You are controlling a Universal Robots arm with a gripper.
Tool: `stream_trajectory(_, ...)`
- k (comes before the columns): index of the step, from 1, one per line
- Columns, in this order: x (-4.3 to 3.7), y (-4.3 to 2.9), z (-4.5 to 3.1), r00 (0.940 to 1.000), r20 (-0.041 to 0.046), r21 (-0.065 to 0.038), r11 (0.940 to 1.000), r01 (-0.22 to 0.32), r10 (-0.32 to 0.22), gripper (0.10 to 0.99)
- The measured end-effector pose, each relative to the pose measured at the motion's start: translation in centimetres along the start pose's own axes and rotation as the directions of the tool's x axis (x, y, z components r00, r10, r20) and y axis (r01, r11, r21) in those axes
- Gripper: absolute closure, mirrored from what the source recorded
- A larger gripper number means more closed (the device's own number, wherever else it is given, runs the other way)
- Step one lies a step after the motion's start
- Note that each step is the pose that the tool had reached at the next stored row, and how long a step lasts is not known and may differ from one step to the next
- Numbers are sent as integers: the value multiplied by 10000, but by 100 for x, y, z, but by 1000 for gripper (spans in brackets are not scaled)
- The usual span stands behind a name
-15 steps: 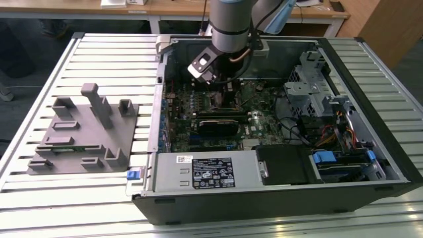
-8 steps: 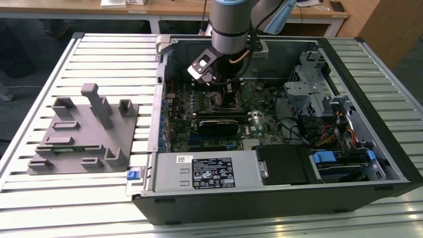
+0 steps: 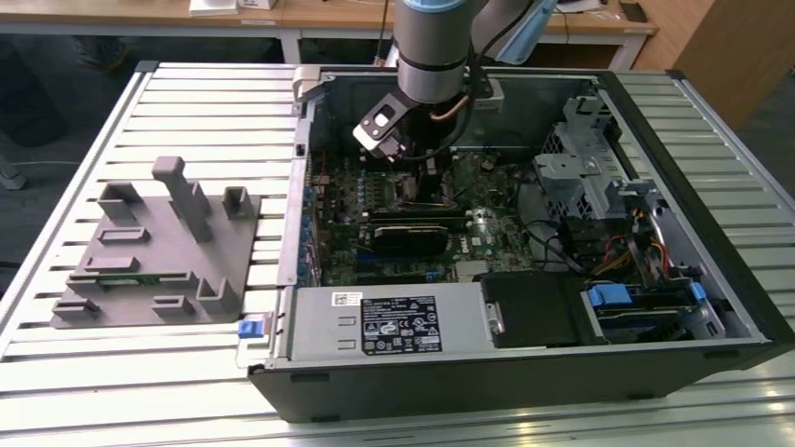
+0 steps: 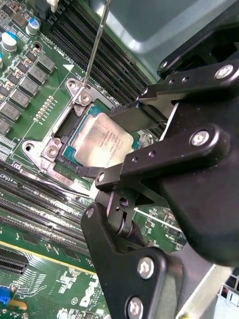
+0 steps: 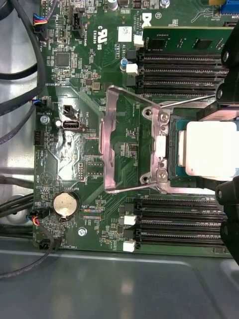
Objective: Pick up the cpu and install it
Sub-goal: 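Place the cpu into insertion slot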
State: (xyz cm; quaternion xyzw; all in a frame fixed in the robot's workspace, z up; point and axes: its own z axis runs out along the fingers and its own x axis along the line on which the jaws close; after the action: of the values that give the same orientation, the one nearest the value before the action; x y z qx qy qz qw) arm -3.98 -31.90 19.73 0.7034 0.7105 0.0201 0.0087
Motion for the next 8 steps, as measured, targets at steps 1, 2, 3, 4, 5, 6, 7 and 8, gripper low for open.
stream_trajectory(1, 0, 1, 2, 10000, -1, 0, 10000, 0, 0, 561)
stream_trajectory(2, 0, 2, 4, 10000, 1, 1, 10000, 1, -1, 561)
stream_trajectory(3, 1, 5, 7, 10000, 0, -1, 10000, 2, -2, 561)
stream_trajectory(4, 1, 7, 10, 10000, 0, -1, 10000, 2, -2, 561)
stream_trajectory(5, 1, 8, 12, 10000, 1, 0, 10000, 1, -1, 561)
stream_trajectory(6, 1, 9, 14, 10000, 0, -1, 10000, 1, -1, 561)
stream_trajectory(7, 1, 9, 17, 10000, 1, 0, 10000, 1, -1, 561)
stream_trajectory(8, 1, 9, 19, 10000, 1, 1, 10000, 0, 0, 561)
